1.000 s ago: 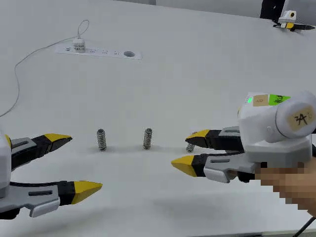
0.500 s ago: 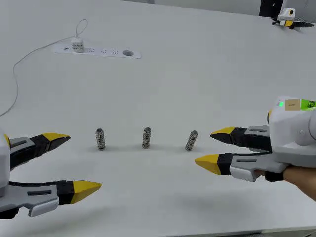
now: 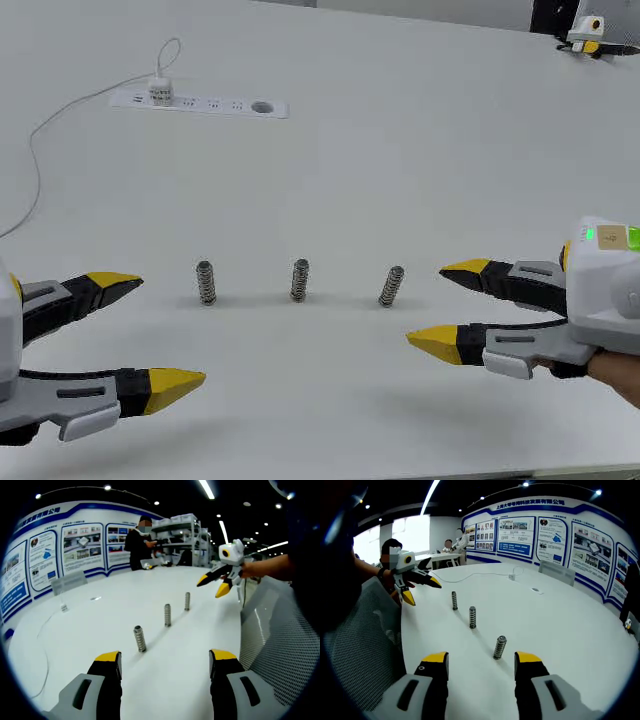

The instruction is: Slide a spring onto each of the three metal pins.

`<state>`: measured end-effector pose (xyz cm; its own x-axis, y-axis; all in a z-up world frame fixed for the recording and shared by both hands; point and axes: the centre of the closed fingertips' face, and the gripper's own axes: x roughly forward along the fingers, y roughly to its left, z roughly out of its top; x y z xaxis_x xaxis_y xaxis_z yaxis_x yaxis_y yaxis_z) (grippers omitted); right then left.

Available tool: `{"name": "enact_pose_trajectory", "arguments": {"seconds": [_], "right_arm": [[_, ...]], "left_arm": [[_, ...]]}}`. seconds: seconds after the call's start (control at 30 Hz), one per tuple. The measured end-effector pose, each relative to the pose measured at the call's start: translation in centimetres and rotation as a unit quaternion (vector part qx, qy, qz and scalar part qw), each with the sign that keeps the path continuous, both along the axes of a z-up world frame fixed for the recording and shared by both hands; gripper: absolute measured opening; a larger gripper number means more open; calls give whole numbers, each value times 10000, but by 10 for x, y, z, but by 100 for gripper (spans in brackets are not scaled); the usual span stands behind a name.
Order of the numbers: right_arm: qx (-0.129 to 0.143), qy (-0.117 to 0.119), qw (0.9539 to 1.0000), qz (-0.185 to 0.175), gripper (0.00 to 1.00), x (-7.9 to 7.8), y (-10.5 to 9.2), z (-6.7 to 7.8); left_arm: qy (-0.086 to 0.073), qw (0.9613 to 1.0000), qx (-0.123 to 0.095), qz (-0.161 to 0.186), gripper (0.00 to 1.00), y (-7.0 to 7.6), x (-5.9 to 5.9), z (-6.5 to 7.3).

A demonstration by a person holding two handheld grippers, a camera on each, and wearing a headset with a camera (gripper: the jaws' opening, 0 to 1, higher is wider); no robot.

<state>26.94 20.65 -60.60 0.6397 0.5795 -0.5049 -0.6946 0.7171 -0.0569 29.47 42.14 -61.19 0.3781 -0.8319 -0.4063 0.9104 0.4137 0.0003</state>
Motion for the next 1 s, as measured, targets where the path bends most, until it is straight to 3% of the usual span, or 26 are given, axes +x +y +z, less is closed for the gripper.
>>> {"name": "enact_pose_trajectory", "arguments": {"seconds": [0.33,1.0], "right_arm": [[-3,5,10000,-9,60,-1,-4,-8],[-42,-62,9999,-143,64,-4,-11,-5]], "left_arm": [[38,10000,-2,15,73,1,0,-3],[82,10000,-26,-10,73,1,0,-8]]}}
